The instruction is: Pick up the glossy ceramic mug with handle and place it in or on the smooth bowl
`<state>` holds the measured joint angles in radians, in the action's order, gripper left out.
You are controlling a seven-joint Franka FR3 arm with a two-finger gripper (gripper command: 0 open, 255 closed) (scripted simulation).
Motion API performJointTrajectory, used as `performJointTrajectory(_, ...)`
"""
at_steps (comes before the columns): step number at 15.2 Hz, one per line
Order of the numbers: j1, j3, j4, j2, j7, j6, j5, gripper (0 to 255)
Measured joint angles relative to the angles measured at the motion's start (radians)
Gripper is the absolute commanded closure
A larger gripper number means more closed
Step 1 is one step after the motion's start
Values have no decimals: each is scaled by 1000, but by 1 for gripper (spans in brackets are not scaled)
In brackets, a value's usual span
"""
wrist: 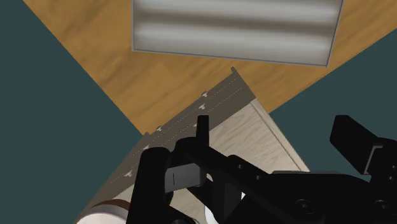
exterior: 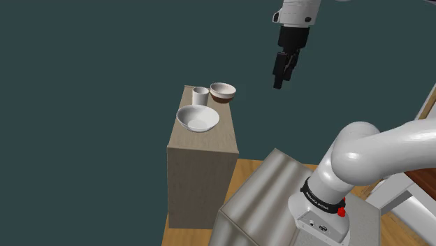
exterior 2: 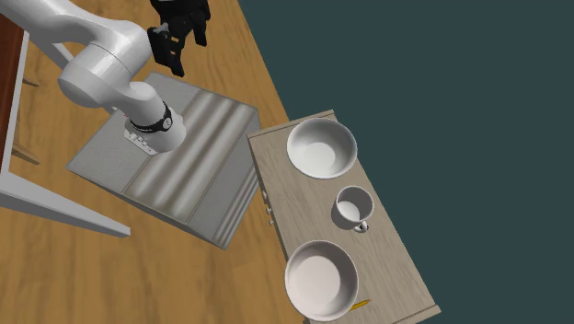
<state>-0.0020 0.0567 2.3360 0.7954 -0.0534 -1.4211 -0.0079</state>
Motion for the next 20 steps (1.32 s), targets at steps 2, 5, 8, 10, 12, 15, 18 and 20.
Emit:
performJointTrajectory(2, -1, -1, 1, -13, 0, -14, -1, 0)
performJointTrajectory(5, -9, 0, -13, -99, 6, -88, -5, 0)
performJointTrajectory(8, -15, 3, -38, -202, 15, -168, -8, 0)
performJointTrajectory(10, -22, 1, -50, -266, 17, -223, -14, 0)
performJointTrajectory(12, -25, 4, -78, -335, 27, -266, -16, 0)
performJointTrajectory(15, -30, 7, -124, -441, 38, -329, -21, 0)
performJointTrajectory(18, -36, 7, -188, -555, 49, -382, -29, 0)
performJointTrajectory(20, -39, 7, -234, -630, 55, -414, -35, 0)
